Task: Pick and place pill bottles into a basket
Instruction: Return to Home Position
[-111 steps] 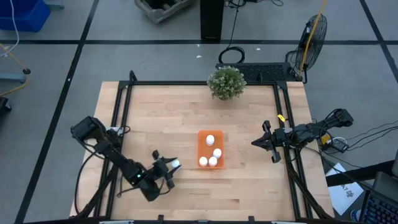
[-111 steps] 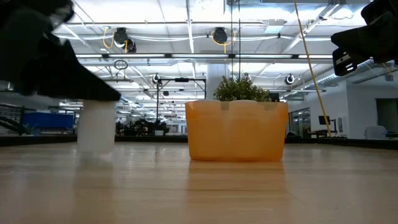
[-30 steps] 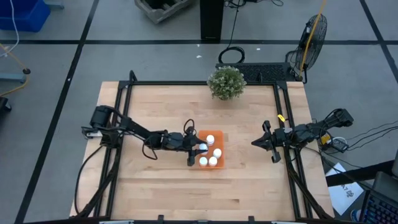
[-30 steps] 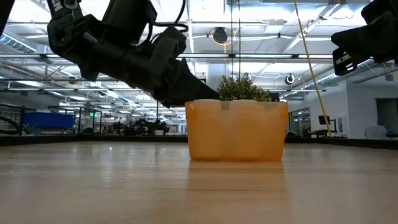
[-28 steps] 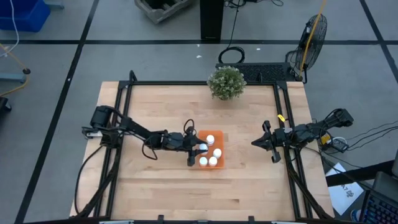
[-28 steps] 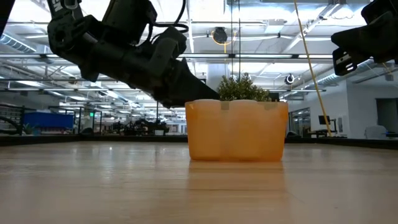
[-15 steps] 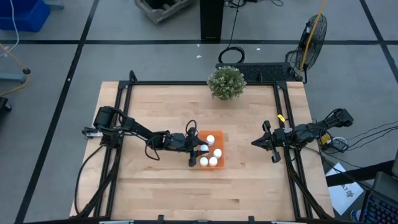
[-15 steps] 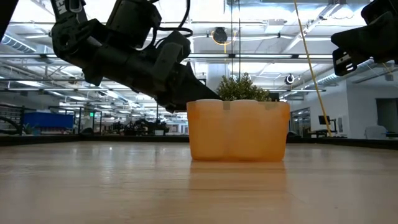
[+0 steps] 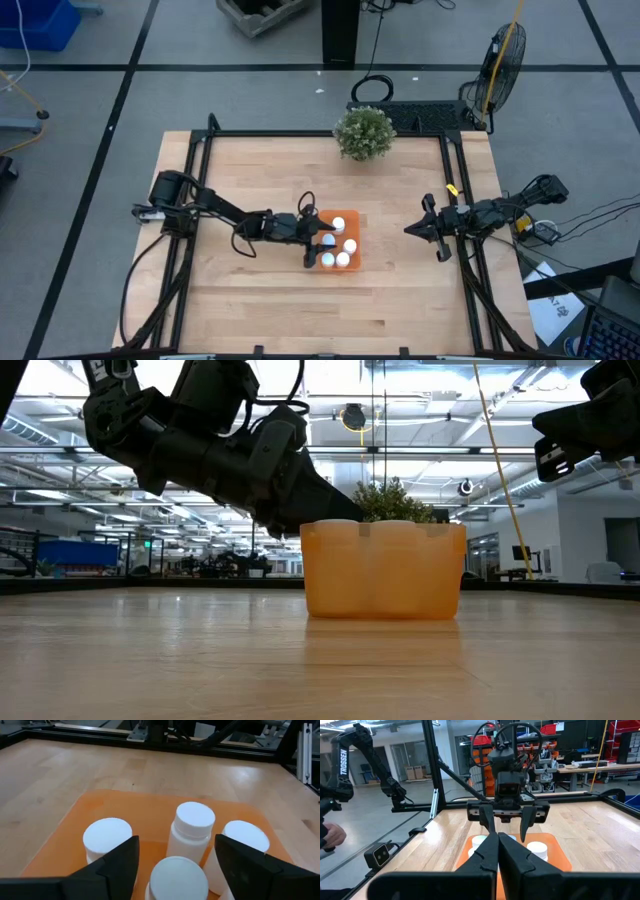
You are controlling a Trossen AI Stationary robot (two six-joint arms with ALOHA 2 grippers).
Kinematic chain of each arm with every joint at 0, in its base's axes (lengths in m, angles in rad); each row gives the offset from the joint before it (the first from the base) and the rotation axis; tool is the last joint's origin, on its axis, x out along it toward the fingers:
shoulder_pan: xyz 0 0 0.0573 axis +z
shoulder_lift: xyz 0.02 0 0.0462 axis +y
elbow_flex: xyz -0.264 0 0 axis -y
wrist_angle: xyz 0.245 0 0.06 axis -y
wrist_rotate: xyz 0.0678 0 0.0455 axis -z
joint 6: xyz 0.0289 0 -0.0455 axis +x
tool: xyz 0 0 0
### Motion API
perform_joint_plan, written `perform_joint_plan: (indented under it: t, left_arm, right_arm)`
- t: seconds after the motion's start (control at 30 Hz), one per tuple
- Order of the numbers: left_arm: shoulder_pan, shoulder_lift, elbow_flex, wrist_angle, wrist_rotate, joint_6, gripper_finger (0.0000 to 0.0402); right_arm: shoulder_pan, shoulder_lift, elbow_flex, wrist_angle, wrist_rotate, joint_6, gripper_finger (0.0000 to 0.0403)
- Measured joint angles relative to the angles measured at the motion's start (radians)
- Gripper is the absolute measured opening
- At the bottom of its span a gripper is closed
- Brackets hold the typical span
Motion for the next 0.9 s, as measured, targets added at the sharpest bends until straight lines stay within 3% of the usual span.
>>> perform_joint_plan:
  t: [0.17, 0.3, 0.4, 0.6, 0.9]
  left_arm:
    - [0.000, -0.062, 0.000, -0.008, 0.005, 0.002, 0.0263]
    - [-0.007, -0.180, 0.001, -0.106, 0.055, 0.049, 0.0223]
    - [-0.020, -0.275, 0.001, -0.249, 0.057, 0.080, 0.0167]
    - [-0.081, -0.394, 0.000, -0.444, 0.056, 0.079, 0.0017]
    - [-0.174, -0.519, -0.123, -0.479, 0.038, 0.080, 0.0016]
  right_arm:
    - [0.000, 0.000, 0.000, 0.000, 0.000, 0.000, 0.0000]
    - [0.000, 0.000, 0.000, 0.000, 0.000, 0.000, 0.0000]
    - [0.000, 0.000, 0.000, 0.000, 0.000, 0.000, 0.0000]
    - [0.000, 0.000, 0.000, 0.000, 0.000, 0.000, 0.0000]
    - [0.000, 0.000, 0.000, 0.000, 0.000, 0.000, 0.0000]
